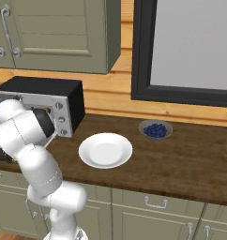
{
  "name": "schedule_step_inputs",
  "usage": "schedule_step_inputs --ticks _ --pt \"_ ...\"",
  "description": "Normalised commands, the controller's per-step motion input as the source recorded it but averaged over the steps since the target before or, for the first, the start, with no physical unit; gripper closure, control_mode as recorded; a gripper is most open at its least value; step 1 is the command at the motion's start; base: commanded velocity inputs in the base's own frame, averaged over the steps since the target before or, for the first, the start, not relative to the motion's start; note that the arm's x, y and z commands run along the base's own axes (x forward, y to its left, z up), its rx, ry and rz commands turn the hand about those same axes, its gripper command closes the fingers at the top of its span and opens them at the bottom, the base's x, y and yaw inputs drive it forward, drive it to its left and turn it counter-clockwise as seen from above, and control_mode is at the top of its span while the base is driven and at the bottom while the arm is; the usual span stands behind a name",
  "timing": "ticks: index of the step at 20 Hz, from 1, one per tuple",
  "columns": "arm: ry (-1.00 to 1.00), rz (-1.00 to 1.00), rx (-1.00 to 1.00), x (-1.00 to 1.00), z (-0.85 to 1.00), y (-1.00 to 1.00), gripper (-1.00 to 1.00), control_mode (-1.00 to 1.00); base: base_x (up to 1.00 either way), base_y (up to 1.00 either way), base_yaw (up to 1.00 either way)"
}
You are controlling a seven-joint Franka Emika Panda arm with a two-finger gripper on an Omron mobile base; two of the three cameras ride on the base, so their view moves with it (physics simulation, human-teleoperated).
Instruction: Pick up the kebab skewer and baguette bread, and place them inside the toaster oven. Close the toaster oven door and start by setting the timer.
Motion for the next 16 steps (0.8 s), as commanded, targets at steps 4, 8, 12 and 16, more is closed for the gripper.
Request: schedule_step_inputs --ticks 4,8,12,16 --pt "0.00 -0.19 0.00 0.56 -0.03 0.00 -1.00 -1.00 0.00 0.00 0.00" --pt "0.00 -0.19 0.00 0.48 -0.03 0.05 -1.00 -1.00 0.00 0.00 0.00" --pt "-0.02 -0.16 0.00 0.26 -0.03 0.23 -1.00 -1.00 0.00 0.00 0.00" --pt "-0.01 -0.13 0.00 0.07 0.00 0.16 -1.00 -1.00 0.00 0.00 0.00"
